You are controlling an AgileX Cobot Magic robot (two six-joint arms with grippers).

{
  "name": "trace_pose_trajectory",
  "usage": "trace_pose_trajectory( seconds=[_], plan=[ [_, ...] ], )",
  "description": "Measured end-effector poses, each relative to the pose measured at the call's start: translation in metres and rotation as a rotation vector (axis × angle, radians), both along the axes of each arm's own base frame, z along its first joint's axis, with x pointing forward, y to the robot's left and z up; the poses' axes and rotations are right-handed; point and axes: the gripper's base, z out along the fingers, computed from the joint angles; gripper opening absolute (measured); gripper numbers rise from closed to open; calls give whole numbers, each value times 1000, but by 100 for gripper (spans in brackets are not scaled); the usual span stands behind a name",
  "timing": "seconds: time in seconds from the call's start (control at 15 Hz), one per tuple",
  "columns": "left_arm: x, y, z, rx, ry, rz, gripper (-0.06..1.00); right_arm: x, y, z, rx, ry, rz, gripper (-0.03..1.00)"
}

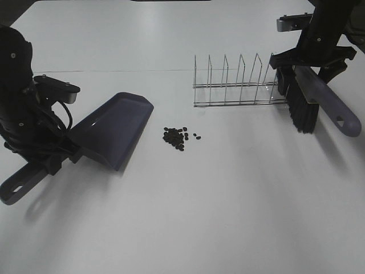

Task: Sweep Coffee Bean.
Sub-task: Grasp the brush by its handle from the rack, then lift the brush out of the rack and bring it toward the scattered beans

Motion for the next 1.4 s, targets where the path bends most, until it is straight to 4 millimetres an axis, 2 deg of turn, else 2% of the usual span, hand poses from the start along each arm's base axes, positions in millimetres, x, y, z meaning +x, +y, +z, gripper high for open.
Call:
trace_pose_trajectory(
  seconds=[0.27, 0.33, 0.47, 0.6, 0.67, 1.07, 1.2, 1.33, 1.4],
  plan=[
    [0, 0, 0, -3, 1, 3, 33, 1, 0, -6, -3, 9, 1, 75],
    [0, 0, 0, -3, 1, 3, 33, 1, -1, -6, -16, 9, 2, 72],
    [0, 0, 0, -3, 1, 3, 33, 0, -5, -6, -54, 12, -28, 56],
    [0, -1, 0, -6, 2, 6, 33, -1, -9, -5, -94, 25, -61, 34],
    [0, -1, 0, -9, 3, 8, 33, -1, -10, -5, -98, 28, -74, 31],
    [-2, 0, 0, -3, 22, 11, 33, -2, -9, -6, -92, 32, -87, 31],
    [-3, 1, 0, 7, 37, 9, 33, -2, -9, 0, -87, 23, -88, 31],
    [-5, 2, 0, 19, 51, 7, 33, -5, -9, 20, -82, -14, -91, 31],
    [-6, 2, 0, 25, 63, 7, 33, -9, -9, 46, -79, -69, -93, 31]
  ],
)
